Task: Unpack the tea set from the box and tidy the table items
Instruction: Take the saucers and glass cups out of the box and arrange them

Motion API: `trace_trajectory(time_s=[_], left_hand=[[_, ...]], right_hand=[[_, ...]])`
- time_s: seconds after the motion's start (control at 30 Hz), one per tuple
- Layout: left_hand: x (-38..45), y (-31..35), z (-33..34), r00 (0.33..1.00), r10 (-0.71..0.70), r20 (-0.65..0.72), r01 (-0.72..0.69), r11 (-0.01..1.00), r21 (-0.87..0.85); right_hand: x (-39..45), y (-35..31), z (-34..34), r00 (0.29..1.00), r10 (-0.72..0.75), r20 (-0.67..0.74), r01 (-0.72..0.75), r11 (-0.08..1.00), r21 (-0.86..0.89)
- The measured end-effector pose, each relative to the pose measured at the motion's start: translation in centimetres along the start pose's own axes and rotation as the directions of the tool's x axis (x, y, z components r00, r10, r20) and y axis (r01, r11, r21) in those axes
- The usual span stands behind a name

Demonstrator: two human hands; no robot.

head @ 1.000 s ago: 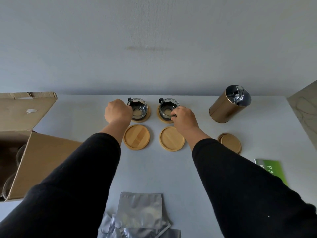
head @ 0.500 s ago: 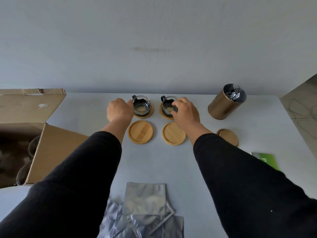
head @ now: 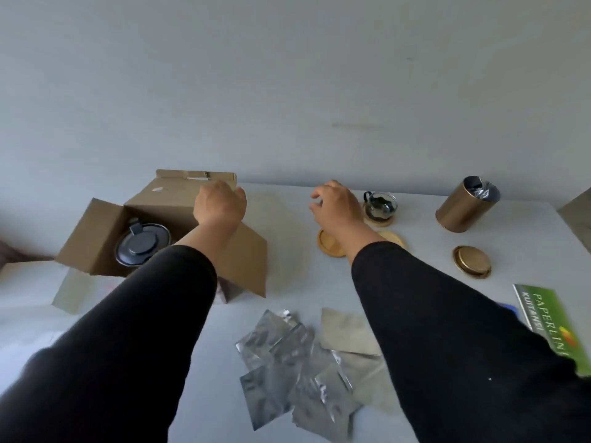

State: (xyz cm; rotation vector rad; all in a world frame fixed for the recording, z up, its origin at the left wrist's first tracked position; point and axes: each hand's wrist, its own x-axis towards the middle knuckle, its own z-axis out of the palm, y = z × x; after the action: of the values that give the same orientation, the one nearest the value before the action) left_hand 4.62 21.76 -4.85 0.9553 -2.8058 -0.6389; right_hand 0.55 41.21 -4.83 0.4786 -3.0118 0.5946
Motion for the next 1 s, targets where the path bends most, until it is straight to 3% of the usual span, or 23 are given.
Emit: trace_trajectory(time_s=[0.07,0.27,0.5,0.63,0.77,1.0], left_hand=[[-0.2,-3.5,-2.0,1.0,0.013,0.001,-0.013,0.999,0.039],[-1.8,-11.6,-4.3,0.978,0.039,0.205,-0.066,0.99,0.128],[-2.1,-15.2,-4.2,0.993,0.105,0.059,-0.109,0.99,0.088],[-1.3,-16.6,-3.7,0.99,0.029,0.136,-0.029,1.0,0.001],[-0.5,-17.2,-3.7,0.98,-0.017,0.197,0.03,0.997,-0.066],[0.4,-17.4,-3.6,0.976,-0.046,0.212,0.083,0.982,-0.167]], right_hand=[[-0.7,-3.3,0.7,0.999,-0.031,0.013,0.03,0.999,0.011],[-2.9,-10.7,3.7,0.986,-0.135,0.102,0.133,0.991,0.03],[-3.1,-14.9,6.6,0.958,-0.18,0.222,0.183,0.983,0.007],[-2.6,-16.3,8.8,0.926,-0.189,0.328,0.236,0.965,-0.111],[-2.0,-17.0,11.4,0.889,-0.094,0.449,0.258,0.912,-0.32],[-0.6,-17.6,12.4,0.891,-0.089,0.445,0.327,0.805,-0.495]])
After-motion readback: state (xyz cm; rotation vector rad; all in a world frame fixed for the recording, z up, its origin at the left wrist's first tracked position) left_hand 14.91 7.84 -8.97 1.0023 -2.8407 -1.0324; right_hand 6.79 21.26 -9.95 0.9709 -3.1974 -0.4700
